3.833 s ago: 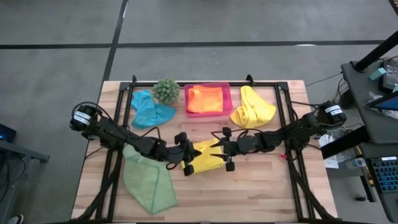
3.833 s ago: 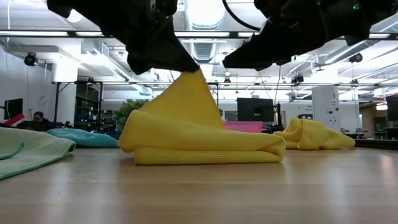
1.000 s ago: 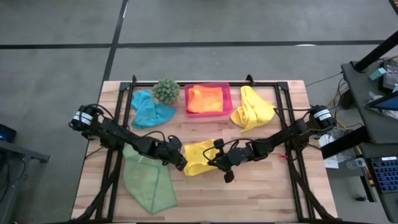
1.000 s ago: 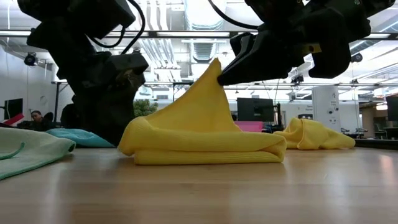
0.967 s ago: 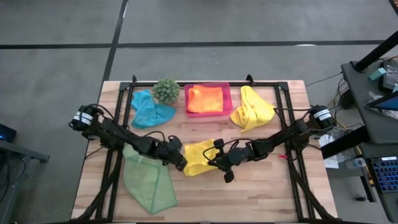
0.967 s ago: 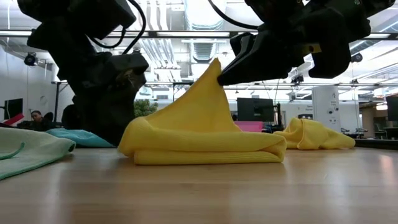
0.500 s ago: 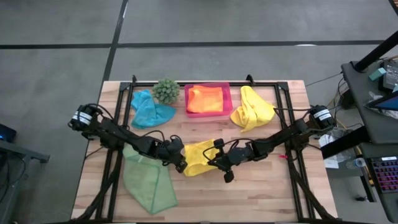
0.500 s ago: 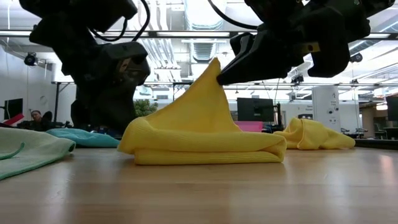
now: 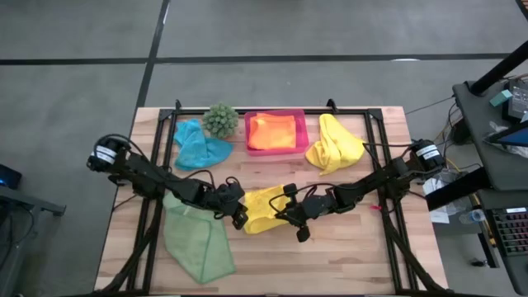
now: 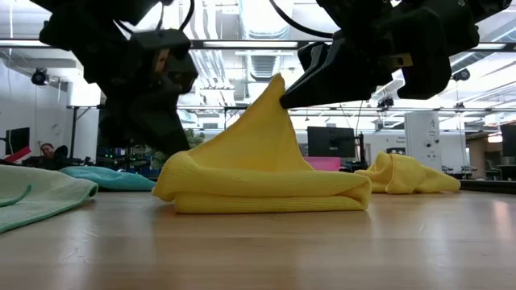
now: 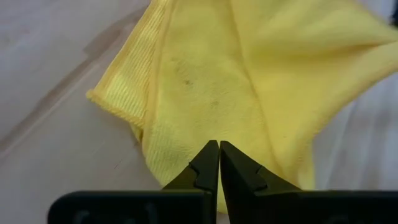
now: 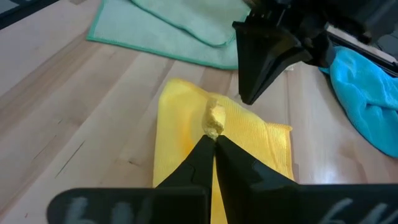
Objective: Fold microfiber towels
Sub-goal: Fold the bottom yellow microfiber towel
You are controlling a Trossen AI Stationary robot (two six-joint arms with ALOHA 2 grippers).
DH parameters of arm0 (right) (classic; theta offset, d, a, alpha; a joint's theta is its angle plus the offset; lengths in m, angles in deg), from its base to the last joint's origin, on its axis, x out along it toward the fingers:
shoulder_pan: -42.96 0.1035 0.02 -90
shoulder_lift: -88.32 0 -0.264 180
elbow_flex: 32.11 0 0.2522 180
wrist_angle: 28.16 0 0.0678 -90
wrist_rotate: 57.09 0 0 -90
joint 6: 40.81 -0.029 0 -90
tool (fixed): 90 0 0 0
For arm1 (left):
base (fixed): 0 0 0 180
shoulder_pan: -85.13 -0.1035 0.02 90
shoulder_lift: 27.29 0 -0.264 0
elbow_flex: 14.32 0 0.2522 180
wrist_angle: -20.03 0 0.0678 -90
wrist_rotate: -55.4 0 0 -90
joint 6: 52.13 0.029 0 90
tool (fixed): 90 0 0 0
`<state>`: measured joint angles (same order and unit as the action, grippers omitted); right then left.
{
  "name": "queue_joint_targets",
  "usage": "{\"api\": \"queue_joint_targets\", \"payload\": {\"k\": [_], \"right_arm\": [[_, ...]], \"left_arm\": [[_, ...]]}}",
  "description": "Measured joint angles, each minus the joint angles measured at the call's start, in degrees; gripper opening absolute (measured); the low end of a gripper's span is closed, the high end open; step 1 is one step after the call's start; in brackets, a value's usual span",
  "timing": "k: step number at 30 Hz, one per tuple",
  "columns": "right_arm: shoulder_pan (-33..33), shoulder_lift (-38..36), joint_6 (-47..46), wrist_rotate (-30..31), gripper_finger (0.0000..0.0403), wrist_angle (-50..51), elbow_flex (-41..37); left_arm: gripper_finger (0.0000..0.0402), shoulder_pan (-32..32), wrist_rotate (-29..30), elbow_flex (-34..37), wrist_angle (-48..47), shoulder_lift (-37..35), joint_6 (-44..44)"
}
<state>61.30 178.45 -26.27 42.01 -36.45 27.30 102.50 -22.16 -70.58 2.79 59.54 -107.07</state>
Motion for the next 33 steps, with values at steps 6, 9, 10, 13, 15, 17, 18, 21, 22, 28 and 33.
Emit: {"api": "queue_joint_targets", "payload": {"k": [6, 9, 10, 13, 15, 17, 18, 21, 22, 28, 33], "right_arm": [[-0.7, 0.0, 0.0, 0.0, 0.0008, -1.5, 0.0], [-0.9, 0.1, 0.0, 0.0, 0.0008, -3.0, 0.0], [-0.9, 0.3, 0.0, 0.0, 0.0008, -3.6, 0.0], [-0.9, 0.9, 0.0, -0.1, 0.0008, -3.9, 0.0], [-0.9, 1.3, -0.1, 0.0, 0.0008, -4.0, 0.0], [-0.9, 1.5, -0.4, -0.1, 0.0008, -3.9, 0.0], [-0.9, 1.5, -0.5, -0.1, 0.0008, -3.9, 0.0], [-0.9, 1.6, -0.6, -0.1, 0.0008, -3.9, 0.0], [-0.9, 1.6, -0.6, -0.1, 0.0008, -3.9, 0.0], [-0.9, 1.6, -0.6, -0.1, 0.0008, -3.9, 0.0], [-0.9, 1.6, -0.6, -0.1, 0.0008, -3.8, 0.0]], "left_arm": [[0.0000, 0.0, 0.3, 0.0, 0.1, -3.2, 3.7], [0.0000, 0.0, 1.4, -0.3, 0.1, -4.1, 5.6], [0.0000, 0.0, 1.5, -0.4, 0.0, -4.3, 6.0], [0.0000, 0.0, 1.5, -0.1, 0.1, -4.6, 5.3], [0.0000, 0.0, 1.5, 0.5, 0.0, -4.5, 2.1], [0.0000, 0.0, 1.5, 1.1, 0.0, -4.1, -1.3], [0.0000, 0.0, 1.4, 1.6, 0.0, -3.8, -2.5], [0.0001, 0.0, 1.4, 2.5, -0.1, -2.7, -4.3], [0.0004, -0.1, 1.5, 2.7, -0.1, -2.4, -4.8], [0.0061, -0.2, 1.5, 3.3, 0.2, -0.1, -5.8], [0.0129, -1.2, 1.5, 3.6, 0.1, 2.1, -6.1]]}}
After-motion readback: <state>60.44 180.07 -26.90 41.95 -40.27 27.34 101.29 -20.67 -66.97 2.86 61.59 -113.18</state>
